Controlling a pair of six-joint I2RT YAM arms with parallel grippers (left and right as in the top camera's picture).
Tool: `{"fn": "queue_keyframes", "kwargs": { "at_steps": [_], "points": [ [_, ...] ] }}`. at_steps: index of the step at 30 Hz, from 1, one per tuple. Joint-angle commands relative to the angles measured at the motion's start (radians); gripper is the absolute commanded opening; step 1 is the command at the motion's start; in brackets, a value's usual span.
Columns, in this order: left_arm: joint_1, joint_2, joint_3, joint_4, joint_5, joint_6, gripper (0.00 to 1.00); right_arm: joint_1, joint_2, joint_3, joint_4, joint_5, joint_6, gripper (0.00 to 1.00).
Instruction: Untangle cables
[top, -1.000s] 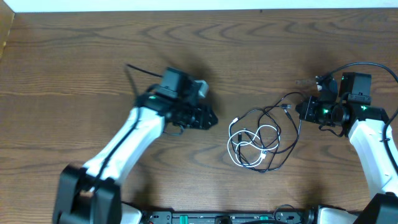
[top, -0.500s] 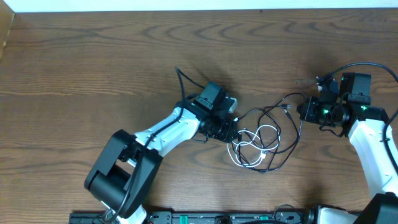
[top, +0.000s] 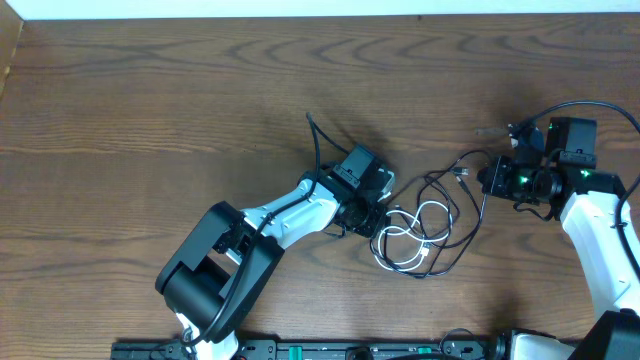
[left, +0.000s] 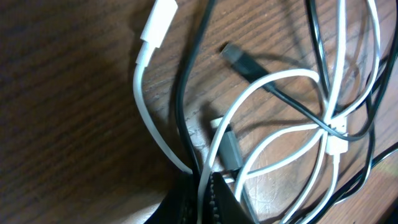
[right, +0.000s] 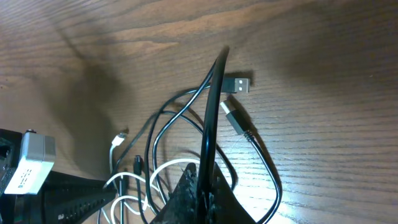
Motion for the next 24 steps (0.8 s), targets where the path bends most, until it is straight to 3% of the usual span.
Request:
{"fn": "queue_keyframes", "kwargs": {
  "at_steps": [1,9,16,24],
  "points": [
    [0.008,-0.006,0.0,-0.016,-0.01,0.013,0.07,0.008,-0.013,0.003,-0.005,0.005,-0.015,0.01],
    [0.18,-0.248,0.002,-0.048,-0.009,0.013,0.07,0.008,-0.013,0.003,-0.027,0.112,-0.014,0.01],
    [0.48,-0.581,0.002,-0.074,-0.006,0.013,0.08,0.007,-0.013,0.003,-0.093,0.38,0.111,0.01],
    [0.802,-0.752,0.002,-0.117,-0.006,0.013,0.08,-0.047,-0.013,0.003,-0.135,0.544,0.228,0.01]
  ]
}}
